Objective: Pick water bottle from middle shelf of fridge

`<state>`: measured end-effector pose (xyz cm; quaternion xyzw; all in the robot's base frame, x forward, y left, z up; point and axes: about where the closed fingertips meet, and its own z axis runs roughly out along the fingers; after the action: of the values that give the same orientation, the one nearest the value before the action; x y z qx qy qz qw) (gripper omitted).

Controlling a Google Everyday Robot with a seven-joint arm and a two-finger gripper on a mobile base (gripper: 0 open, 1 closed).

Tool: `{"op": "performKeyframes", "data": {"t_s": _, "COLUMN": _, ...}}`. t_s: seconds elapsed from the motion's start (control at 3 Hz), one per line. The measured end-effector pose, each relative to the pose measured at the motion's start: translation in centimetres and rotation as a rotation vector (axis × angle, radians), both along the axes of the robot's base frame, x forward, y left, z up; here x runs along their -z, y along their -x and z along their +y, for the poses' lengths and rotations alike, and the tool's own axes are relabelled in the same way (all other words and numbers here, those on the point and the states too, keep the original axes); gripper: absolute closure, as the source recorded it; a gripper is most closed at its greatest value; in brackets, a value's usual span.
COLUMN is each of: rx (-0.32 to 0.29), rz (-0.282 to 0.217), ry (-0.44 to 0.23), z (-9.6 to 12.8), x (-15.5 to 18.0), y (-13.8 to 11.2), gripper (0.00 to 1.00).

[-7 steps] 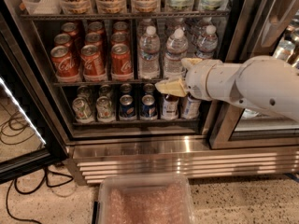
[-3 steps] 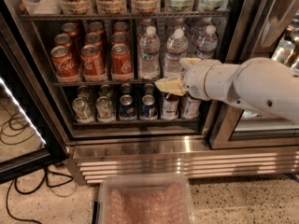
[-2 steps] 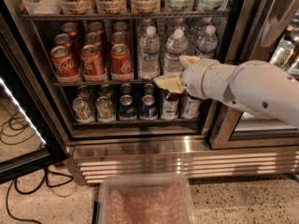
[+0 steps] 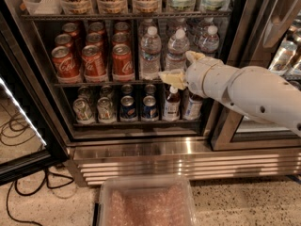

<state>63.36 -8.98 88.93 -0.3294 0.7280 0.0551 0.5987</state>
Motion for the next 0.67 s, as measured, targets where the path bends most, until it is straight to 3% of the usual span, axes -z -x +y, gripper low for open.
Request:
{"op": "performKeyframes", "data": {"t_s": 0.33, "rx": 0.044, "rz": -0.022, "ry": -0.001, "z": -1.51, "x": -0.36, "y": -0.96, "gripper": 0.39}}
{"op": "performKeyframes", "data": {"t_s": 0.67, "rx": 0.046, "rz": -0.023, "ry": 0.000, "z": -1.58, "x": -0.39, "y": -0.98, "gripper": 0.28}}
